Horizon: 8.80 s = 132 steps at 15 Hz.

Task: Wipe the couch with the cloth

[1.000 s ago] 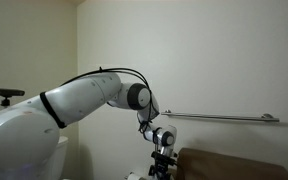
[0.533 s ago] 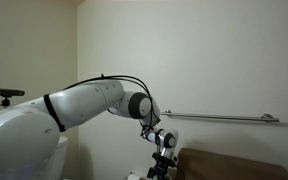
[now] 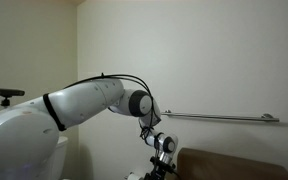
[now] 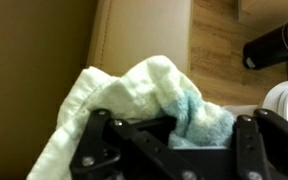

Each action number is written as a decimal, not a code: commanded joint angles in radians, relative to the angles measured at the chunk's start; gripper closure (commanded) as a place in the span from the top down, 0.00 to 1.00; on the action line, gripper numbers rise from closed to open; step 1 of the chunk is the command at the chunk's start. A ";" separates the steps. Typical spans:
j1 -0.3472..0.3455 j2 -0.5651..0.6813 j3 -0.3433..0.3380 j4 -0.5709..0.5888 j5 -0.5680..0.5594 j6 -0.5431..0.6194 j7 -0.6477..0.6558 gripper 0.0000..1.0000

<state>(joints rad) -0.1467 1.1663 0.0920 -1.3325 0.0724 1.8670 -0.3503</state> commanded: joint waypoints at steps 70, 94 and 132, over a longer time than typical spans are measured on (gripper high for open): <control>-0.062 -0.084 0.010 -0.148 0.097 0.039 -0.089 0.05; -0.066 -0.098 0.009 -0.272 0.103 0.080 -0.152 0.05; -0.053 -0.053 0.014 -0.160 -0.028 -0.059 -0.278 0.05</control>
<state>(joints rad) -0.1807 1.0946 0.1035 -1.4369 0.0631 1.8240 -0.5791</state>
